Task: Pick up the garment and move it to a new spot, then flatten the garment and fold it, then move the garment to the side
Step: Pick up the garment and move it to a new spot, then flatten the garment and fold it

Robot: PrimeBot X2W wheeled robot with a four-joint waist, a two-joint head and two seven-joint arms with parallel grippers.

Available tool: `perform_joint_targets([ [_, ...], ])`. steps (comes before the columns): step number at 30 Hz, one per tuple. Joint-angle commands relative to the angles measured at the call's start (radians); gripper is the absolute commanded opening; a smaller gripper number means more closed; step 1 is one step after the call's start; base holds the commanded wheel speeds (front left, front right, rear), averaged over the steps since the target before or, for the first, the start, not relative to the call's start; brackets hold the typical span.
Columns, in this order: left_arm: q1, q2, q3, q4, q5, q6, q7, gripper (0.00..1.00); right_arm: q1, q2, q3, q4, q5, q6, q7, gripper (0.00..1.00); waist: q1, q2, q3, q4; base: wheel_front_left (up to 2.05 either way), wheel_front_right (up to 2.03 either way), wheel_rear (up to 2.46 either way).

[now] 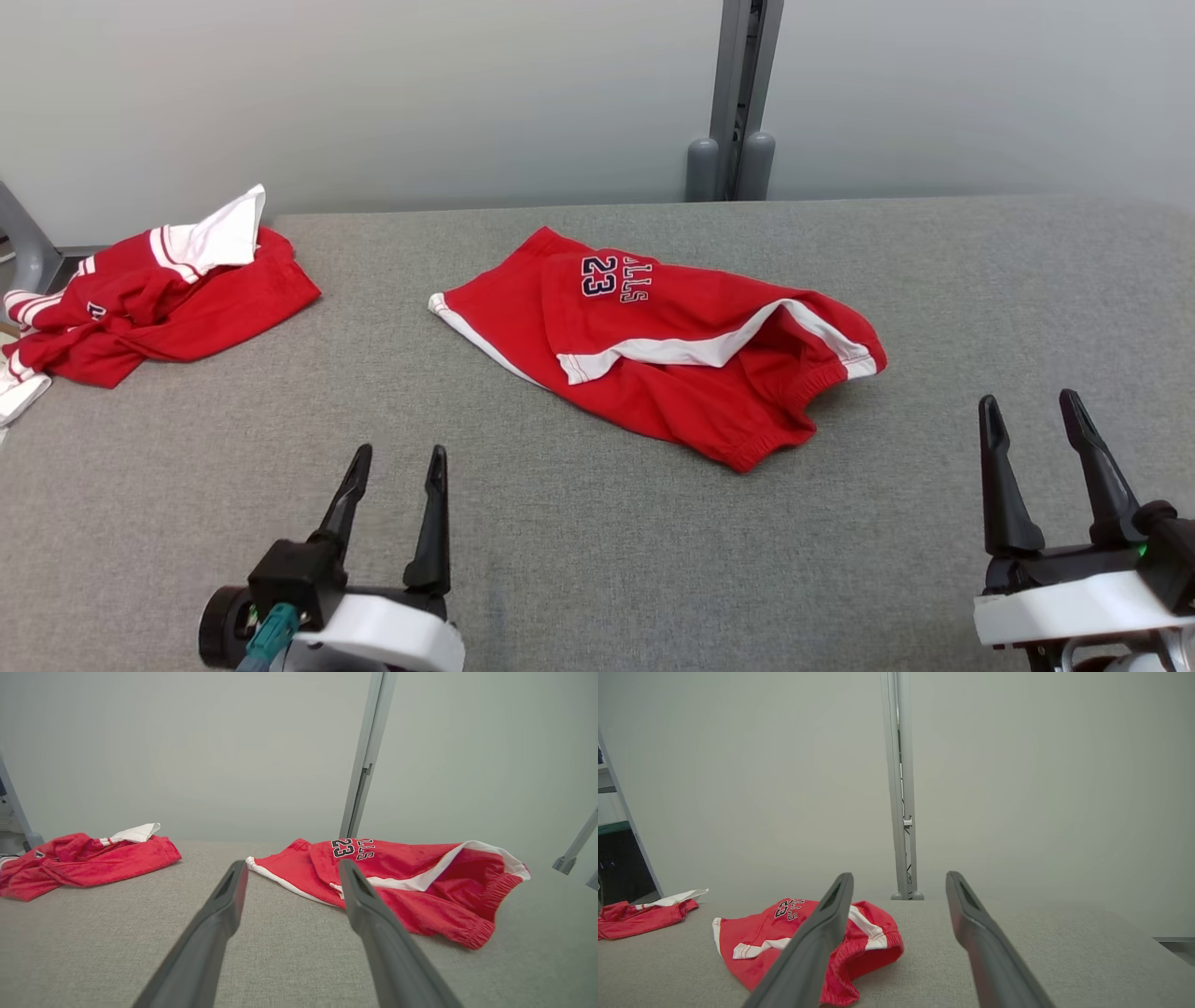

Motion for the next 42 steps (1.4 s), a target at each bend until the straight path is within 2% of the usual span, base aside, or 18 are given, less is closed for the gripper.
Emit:
perform_joint_targets([
  [1, 0.029, -0.005, 0.029, -0.012, 0.017, -0.014, -0.002, 1.0, 0.014, -0.006, 0.002, 0.001, 0.011, 0.0, -0.005, 1.0, 0.0, 0.0, -0.005, 0.0, 0.0, 0.0, 0.0],
  [9, 0.088, -0.032, 0.103, -0.029, 0.043, -0.041, -0.002, 1.0, 0.029, -0.006, 0.002, 0.014, 0.032, 0.0, -0.005, 1.0, 0.0, 0.0, -0.015, 0.001, 0.0, 0.0, 0.0],
  [20, 0.083, -0.053, 0.14, -0.012, 0.076, -0.078, -0.002, 1.0, 0.014, -0.006, 0.011, 0.044, 0.05, 0.0, -0.005, 1.0, 0.0, 0.0, -0.007, 0.009, 0.0, 0.0, 0.0],
  [31, 0.073, -0.058, 0.15, -0.007, 0.084, -0.09, -0.002, 1.0, 0.004, -0.006, 0.01, 0.045, 0.046, 0.0, -0.005, 1.0, 0.0, 0.0, 0.003, 0.009, 0.0, 0.0, 0.0],
  [42, 0.058, -0.058, 0.137, -0.003, 0.077, -0.077, -0.002, 1.0, -0.004, -0.006, 0.003, 0.04, 0.047, 0.0, -0.005, 1.0, 0.0, 0.0, 0.019, 0.011, 0.0, 0.0, 0.0],
])
